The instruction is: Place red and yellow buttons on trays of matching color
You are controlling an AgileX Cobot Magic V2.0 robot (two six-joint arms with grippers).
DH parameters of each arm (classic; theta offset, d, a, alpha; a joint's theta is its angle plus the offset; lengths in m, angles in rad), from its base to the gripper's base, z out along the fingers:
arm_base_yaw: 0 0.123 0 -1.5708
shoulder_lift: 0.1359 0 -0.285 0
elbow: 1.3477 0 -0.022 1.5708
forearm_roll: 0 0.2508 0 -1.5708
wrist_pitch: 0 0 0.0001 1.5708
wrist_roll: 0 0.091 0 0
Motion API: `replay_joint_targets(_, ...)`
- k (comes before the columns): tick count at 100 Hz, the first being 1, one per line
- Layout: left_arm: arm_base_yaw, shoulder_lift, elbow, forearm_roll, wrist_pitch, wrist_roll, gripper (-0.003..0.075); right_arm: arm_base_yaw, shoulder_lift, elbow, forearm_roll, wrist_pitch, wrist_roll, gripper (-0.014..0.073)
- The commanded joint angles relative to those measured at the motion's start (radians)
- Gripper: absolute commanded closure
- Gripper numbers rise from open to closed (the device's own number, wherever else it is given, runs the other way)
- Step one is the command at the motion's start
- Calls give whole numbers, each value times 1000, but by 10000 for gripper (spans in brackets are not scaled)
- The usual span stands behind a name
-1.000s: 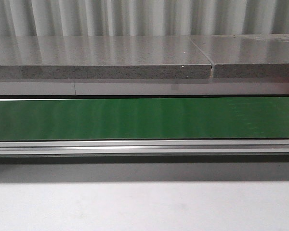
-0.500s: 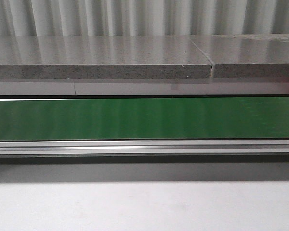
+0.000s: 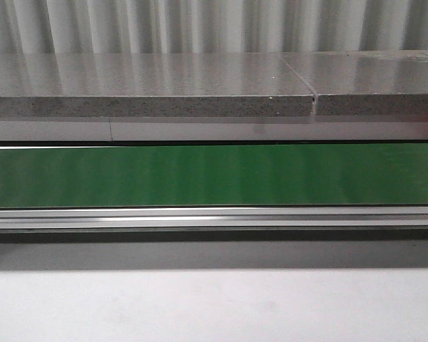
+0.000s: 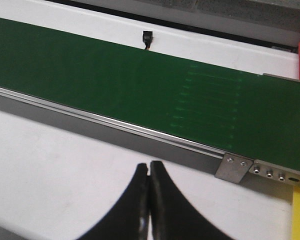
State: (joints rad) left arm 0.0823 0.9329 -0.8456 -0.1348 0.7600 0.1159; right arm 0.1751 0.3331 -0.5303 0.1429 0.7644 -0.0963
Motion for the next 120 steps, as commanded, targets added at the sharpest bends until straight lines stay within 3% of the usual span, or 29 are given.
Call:
replay_joint_targets(1,61,45,-67,-7,-12,-24,738,2,4,-24,9,-69,-8,659)
replay_joint_targets(10,112,89,-86,-7,-3,-24,715,2,4,-24,9,-69,-8,659)
replay_joint_targets(17,148,122,-98,-5,0,-24,654,2,4,-24,9,-69,-8,659)
replay_joint_targets(36,237,219,-166,-5,105,-24,361,2,4,-24,9,-69,-8,659)
replay_joint_targets(46,274,267,-196,-5,168,-24,261,2,4,-24,9,-69,-8,659)
replay_joint_targets(72,381,425,-268,-3,353,-53,258,2,4,-24,9,-69,-8,659)
replay_joint_targets(103,510,581,-311,21,476,-75,259,2,4,-24,9,-69,-8,659)
replay_joint_targets(120,550,650,-329,74,478,-116,259,2,4,-24,9,-69,-8,659)
